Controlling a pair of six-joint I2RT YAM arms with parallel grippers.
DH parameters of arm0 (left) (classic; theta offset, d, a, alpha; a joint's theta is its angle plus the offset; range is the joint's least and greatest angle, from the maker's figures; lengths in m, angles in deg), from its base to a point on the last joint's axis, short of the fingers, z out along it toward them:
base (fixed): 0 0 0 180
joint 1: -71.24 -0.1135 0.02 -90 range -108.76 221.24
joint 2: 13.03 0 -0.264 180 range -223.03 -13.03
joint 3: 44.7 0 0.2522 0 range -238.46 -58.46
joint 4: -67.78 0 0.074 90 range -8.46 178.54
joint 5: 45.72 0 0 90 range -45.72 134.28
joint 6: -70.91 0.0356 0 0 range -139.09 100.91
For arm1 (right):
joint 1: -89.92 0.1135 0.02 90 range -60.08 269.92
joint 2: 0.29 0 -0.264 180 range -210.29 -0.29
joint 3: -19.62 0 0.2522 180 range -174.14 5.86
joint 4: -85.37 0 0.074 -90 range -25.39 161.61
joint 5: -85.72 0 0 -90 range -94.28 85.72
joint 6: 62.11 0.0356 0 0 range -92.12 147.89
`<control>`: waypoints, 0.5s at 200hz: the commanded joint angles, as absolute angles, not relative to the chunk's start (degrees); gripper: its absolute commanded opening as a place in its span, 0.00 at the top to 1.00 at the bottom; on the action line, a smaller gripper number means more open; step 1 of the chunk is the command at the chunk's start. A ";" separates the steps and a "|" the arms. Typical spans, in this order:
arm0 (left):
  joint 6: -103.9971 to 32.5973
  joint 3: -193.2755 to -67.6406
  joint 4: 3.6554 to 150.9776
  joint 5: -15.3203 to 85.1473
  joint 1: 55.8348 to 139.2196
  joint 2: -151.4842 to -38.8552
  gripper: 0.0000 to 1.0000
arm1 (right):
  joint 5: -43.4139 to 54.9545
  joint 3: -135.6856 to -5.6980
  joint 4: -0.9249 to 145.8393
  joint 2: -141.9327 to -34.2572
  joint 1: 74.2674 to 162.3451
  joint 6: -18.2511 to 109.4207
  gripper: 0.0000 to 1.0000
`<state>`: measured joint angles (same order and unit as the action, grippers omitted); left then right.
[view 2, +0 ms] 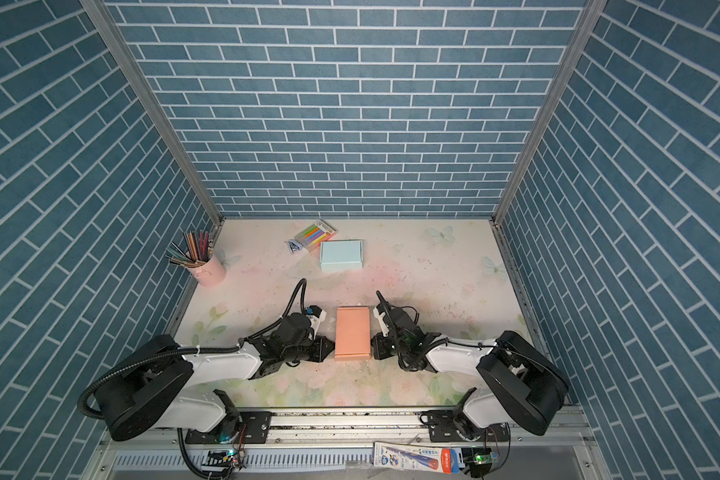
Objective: Fold the paper box
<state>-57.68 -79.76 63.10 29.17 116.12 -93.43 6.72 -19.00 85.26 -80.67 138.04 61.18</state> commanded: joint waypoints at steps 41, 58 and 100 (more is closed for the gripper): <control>-56.71 -78.41 66.78 29.91 115.22 -89.87 0.83 | 8.48 -16.91 85.51 -77.82 139.71 64.60 0.95; -57.15 -76.69 66.51 29.76 114.95 -89.17 0.83 | 7.07 -15.54 84.44 -76.76 139.98 64.81 0.95; -59.08 -74.72 64.60 28.83 115.39 -87.75 0.83 | 6.65 -14.50 82.19 -74.88 140.84 65.42 0.95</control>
